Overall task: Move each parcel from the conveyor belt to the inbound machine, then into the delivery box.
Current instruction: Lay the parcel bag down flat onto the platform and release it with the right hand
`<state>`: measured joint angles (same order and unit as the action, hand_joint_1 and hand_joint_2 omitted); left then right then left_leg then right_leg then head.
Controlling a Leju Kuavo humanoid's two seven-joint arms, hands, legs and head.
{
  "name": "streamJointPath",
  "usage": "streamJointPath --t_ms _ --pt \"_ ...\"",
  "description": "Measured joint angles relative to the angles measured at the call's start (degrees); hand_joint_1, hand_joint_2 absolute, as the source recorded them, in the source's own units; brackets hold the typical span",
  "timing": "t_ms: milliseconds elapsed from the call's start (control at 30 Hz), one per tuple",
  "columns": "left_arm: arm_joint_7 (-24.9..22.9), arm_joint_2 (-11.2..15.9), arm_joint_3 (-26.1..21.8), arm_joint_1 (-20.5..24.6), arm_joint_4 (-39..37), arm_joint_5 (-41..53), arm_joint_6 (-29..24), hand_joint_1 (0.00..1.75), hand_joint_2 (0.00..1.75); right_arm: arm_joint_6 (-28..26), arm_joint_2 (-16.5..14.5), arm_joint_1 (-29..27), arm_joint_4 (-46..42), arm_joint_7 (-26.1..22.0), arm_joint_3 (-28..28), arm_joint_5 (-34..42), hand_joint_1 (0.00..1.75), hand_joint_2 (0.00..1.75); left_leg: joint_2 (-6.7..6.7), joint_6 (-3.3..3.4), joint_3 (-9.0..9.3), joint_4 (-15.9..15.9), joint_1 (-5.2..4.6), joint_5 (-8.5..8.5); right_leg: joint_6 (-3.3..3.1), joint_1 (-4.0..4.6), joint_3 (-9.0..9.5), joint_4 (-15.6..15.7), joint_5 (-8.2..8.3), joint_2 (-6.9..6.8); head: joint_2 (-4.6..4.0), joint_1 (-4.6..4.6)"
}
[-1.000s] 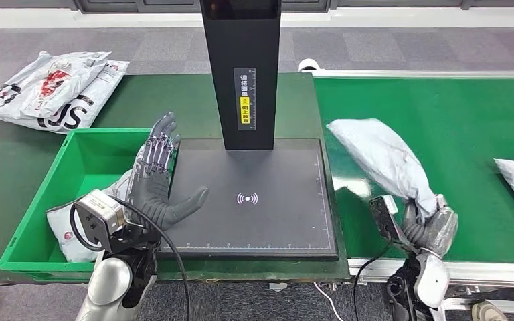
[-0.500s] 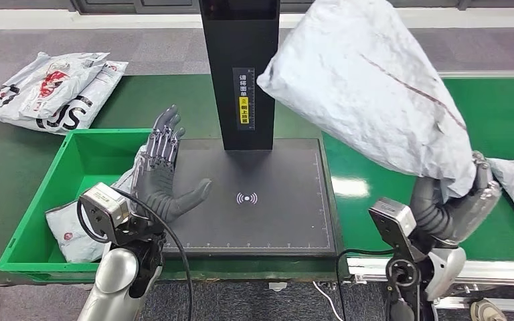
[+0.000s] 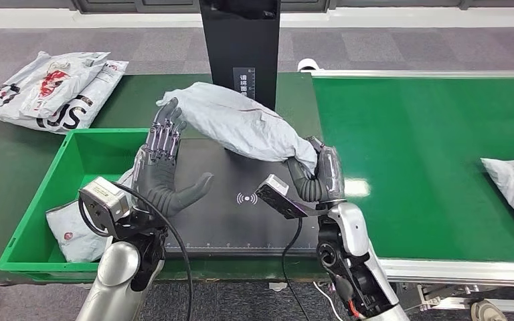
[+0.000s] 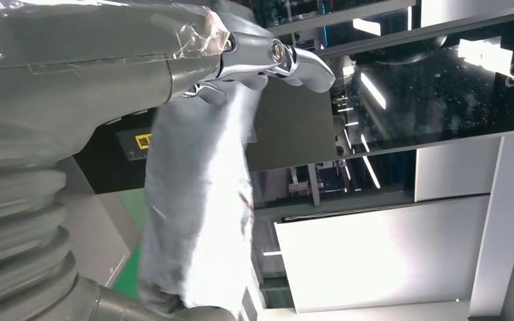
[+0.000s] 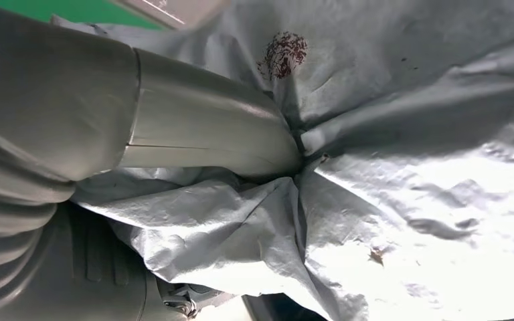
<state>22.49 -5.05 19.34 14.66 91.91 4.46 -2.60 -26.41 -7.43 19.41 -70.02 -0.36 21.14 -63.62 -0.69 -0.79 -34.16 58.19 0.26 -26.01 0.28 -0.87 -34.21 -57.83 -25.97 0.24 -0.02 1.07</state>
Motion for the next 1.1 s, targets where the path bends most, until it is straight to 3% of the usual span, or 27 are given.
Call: streamJointPath --t_ms 333,600,833,967,1100 --pt "0.01 0.00 0.04 0.02 0.00 -0.01 -0.01 0.00 1.75 1.19 1.25 1.08 3.60 1.18 1.85 -1.04 1.75 1.75 0.01 0.01 -0.02 0.00 -0.01 -0.02 0.02 -0.01 -0.03 0.00 -0.01 0.00 0.01 0.00" --pt "-0.80 0.02 0.07 1.09 -0.04 -0.04 -0.06 0.00 1.75 9.76 1.55 4.50 12.30 9.96 2.81 -6.83 1.75 1.75 0.02 0.00 -0.02 0.00 0.00 0.01 0.00 0.00 -0.03 0.00 0.01 0.00 0.01 0.00" --pt "-1.37 0.16 0.07 2.83 -0.93 -0.22 -0.02 0.00 1.75 20.10 2.49 6.03 20.10 12.73 5.09 -9.84 1.75 1.75 0.01 0.00 -0.03 0.00 -0.01 0.00 0.00 -0.01 -0.04 0.00 0.01 0.00 0.01 0.00" --pt "-1.34 0.54 0.07 3.25 -1.60 -0.38 0.02 0.00 1.75 22.77 3.78 6.21 21.91 13.00 7.14 -10.77 1.70 1.75 0.01 0.00 -0.02 0.00 -0.01 0.00 0.00 -0.01 -0.04 0.00 0.00 0.00 0.01 0.00" --pt "-1.27 0.90 0.07 3.25 -1.75 -0.47 0.00 0.00 1.75 22.89 4.74 6.19 22.44 13.44 7.85 -10.77 0.00 1.75 0.01 0.00 0.02 0.00 -0.01 0.00 0.01 -0.01 0.00 0.00 0.00 0.00 0.02 0.00"
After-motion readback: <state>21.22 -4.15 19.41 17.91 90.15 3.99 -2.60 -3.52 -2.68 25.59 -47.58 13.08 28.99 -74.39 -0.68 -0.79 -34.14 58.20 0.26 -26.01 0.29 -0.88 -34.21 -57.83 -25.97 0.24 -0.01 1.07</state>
